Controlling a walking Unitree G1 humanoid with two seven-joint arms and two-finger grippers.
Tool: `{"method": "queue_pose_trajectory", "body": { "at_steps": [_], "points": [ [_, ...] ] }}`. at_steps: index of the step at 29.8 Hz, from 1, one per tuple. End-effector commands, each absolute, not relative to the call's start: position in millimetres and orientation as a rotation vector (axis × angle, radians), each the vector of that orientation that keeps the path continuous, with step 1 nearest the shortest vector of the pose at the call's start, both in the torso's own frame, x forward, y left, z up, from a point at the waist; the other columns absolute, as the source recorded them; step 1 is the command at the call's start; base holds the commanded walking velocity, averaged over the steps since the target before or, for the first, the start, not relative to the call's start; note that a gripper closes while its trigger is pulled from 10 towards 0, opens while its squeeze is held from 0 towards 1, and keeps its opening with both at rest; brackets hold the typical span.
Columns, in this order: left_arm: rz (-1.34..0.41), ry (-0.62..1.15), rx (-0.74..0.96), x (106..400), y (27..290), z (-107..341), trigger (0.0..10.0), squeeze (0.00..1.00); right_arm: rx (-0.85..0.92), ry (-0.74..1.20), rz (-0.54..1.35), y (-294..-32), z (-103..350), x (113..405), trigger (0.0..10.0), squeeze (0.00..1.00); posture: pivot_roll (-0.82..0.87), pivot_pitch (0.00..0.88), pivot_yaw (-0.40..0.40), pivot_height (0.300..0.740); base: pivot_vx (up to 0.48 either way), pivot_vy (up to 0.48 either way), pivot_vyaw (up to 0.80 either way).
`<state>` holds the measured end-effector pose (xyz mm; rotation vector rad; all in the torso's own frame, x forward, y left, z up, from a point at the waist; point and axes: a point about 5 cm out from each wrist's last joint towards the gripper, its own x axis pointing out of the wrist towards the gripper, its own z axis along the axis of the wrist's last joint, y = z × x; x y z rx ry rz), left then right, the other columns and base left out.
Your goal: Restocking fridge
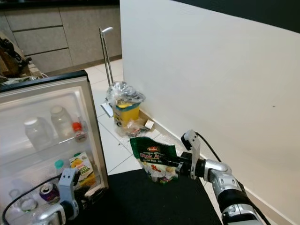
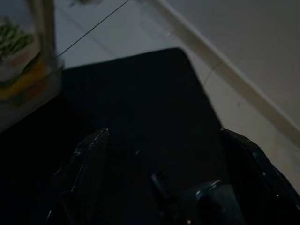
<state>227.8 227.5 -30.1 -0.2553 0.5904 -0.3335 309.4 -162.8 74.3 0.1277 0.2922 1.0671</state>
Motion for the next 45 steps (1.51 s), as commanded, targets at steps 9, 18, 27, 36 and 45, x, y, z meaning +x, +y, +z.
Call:
{"method": "queue_pose_trajectory", "body": {
  "at_steps": [9,18,27,36,45],
  "points": [
    [-0.180,0.663,-0.219,208.8,220.5,-51.8,10.0,0.00,0.138,0.252,1.104,-158.0,77.7,310.7,10.0,0.00,-0.10,0.000,-0.085,0.740,0.000,0.000,0.73],
    [-0.172,0.665,-0.153,212.7,211.2,-52.9,10.0,0.00,0.140,0.238,1.134,-157.0,78.6,309.1,10.0,0.00,-0.09,0.000,-0.080,0.740,0.000,0.000,0.73],
    [-0.142,0.789,-0.051,189.1,205.6,-70.8,10.0,0.00,0.149,0.220,1.168,-154.4,81.3,308.4,10.0,0.00,-0.09,0.000,-0.079,0.740,0.000,0.000,0.72],
    [-0.135,0.878,-0.060,168.4,201.1,-83.0,10.0,0.00,0.151,0.209,1.180,-151.7,82.3,308.7,10.0,0.00,-0.09,0.000,-0.080,0.740,0.000,0.000,0.73],
    [-0.118,0.886,-0.083,168.4,199.7,-83.8,10.0,0.00,0.159,0.206,1.183,-150.1,82.0,308.5,10.0,0.00,-0.09,0.000,-0.080,0.740,0.000,-0.308,0.73]
  ]
}}
